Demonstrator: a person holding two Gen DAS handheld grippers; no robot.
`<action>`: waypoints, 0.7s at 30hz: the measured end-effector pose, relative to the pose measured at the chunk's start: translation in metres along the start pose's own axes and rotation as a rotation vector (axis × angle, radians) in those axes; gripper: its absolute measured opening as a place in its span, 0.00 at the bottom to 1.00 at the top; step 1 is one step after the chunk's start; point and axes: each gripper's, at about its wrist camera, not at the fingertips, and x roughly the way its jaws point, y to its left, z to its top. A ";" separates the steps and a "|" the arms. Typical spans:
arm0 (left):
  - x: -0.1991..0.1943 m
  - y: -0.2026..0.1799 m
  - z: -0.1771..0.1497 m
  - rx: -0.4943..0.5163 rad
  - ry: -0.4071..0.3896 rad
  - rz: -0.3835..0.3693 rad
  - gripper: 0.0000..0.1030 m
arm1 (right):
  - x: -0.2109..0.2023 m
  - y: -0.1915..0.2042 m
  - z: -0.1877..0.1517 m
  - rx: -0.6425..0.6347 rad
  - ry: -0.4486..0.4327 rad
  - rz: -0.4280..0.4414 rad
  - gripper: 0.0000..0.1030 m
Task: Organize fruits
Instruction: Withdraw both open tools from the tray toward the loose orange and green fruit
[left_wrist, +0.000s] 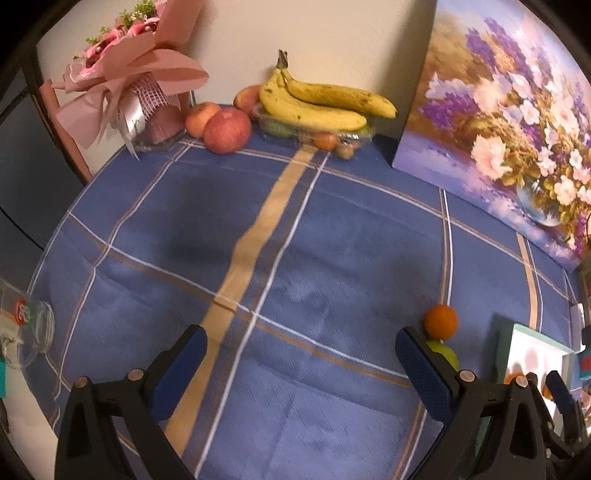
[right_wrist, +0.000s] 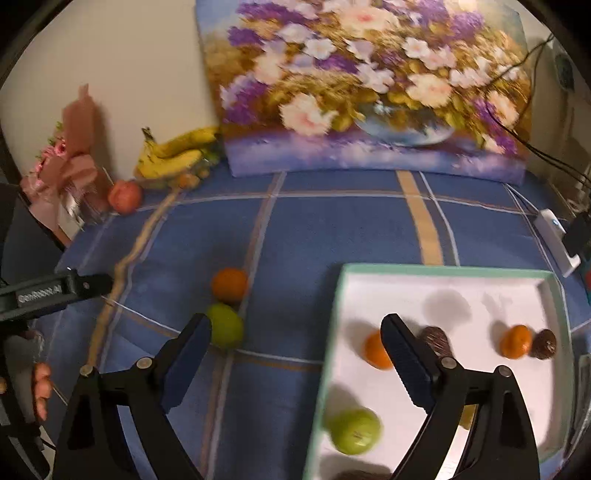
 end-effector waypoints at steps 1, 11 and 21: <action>0.001 0.002 0.002 -0.003 -0.004 -0.007 1.00 | 0.001 0.003 0.001 0.002 -0.003 0.007 0.90; 0.011 -0.001 0.012 0.033 -0.026 -0.077 1.00 | 0.021 0.032 0.007 -0.033 0.006 0.018 0.91; 0.029 -0.006 0.012 0.059 0.055 -0.111 1.00 | 0.049 0.038 0.007 -0.036 0.089 0.072 0.91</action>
